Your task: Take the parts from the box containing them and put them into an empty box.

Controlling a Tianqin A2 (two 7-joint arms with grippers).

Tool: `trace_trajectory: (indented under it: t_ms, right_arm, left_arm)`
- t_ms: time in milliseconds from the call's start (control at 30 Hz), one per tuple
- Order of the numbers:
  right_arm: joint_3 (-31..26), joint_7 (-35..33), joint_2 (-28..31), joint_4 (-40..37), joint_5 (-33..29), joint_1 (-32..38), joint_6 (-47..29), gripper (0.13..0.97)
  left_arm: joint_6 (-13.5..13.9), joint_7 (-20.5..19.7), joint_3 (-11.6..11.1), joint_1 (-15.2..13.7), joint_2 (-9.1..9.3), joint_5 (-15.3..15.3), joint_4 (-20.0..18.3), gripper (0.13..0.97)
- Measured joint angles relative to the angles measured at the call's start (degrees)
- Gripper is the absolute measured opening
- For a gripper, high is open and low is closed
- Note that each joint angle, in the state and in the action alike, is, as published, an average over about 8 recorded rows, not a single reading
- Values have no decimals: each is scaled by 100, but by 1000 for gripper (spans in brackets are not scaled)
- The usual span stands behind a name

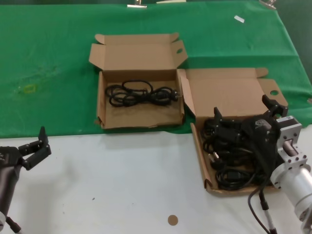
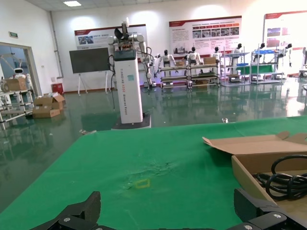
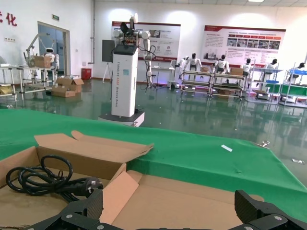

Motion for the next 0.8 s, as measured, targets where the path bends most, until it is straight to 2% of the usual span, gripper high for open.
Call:
trace_trajectory:
  t_ms: [800]
  right_arm:
    - [0, 0, 0, 0, 0, 0, 0, 966]
  left_arm:
    - [0, 0, 0, 0, 0, 0, 0, 966]
